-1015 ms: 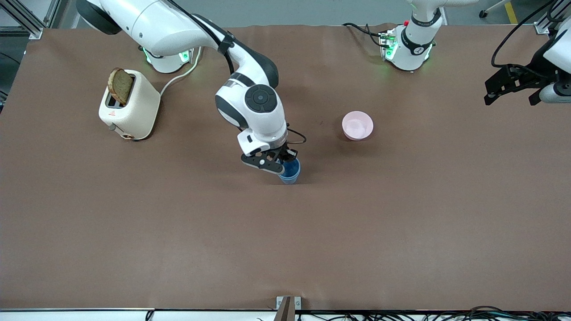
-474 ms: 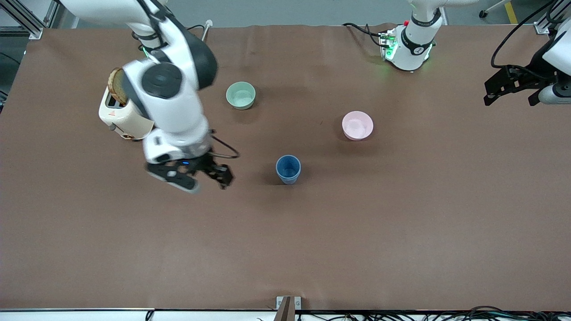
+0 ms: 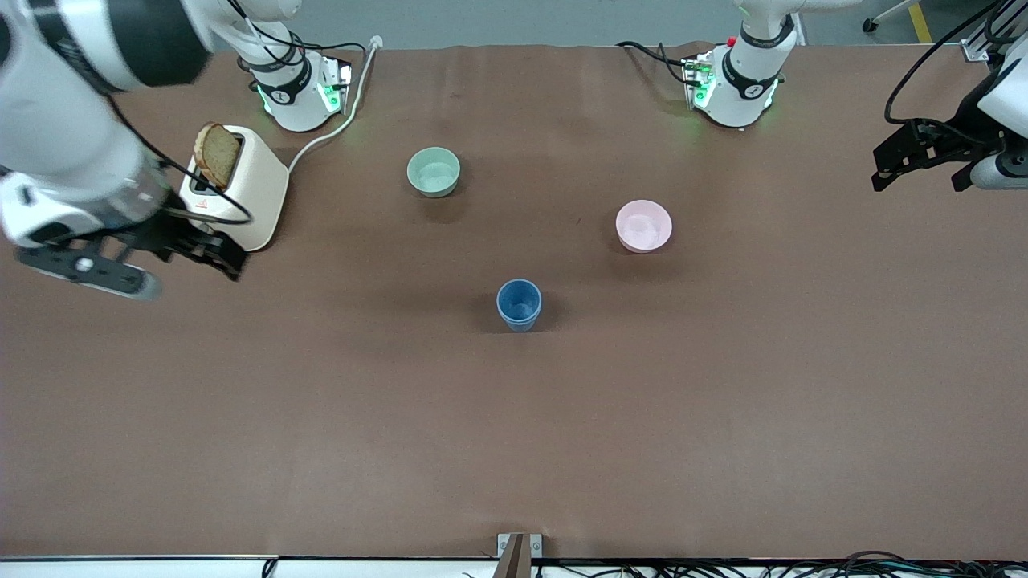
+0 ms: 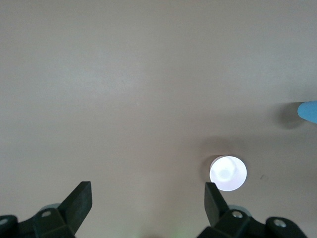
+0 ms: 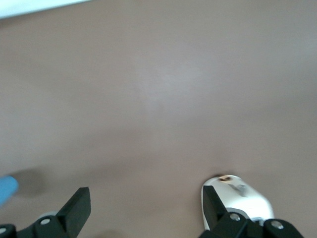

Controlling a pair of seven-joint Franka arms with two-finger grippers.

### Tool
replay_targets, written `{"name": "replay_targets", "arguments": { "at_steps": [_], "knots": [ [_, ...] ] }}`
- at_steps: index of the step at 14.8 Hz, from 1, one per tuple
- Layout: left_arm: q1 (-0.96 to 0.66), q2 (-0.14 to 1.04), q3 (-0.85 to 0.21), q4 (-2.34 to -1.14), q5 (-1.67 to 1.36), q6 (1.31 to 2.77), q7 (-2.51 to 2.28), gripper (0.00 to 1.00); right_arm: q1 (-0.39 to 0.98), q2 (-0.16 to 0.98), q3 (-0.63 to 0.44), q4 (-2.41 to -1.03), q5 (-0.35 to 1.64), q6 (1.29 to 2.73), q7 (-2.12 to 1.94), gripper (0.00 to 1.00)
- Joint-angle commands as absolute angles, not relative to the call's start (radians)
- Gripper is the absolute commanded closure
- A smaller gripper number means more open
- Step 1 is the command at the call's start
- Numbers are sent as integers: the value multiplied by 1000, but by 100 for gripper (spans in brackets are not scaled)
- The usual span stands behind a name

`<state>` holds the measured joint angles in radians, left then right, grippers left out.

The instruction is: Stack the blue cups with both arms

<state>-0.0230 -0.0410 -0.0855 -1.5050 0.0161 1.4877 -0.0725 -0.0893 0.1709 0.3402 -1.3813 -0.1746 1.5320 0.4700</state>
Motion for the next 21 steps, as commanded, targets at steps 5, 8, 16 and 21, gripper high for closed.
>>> {"name": "replay_targets", "arguments": {
  "at_steps": [5,8,16,21],
  "knots": [
    [-26,-43,-86,-1500,5,1454,-89,0,-20,38,-30,-1434,-34,1431,4,0],
    [-31,-35,-86,-1491,11,1456,-77,0,-61,34,-49,-1457,0,1445,-63,0],
    [-29,-29,-86,-1482,15,1456,-71,0,-57,34,-55,-1479,21,1513,-63,0],
    [-31,-29,-86,-1483,14,1456,-71,0,-55,34,-54,-1479,21,1509,-63,0]
  ]
}}
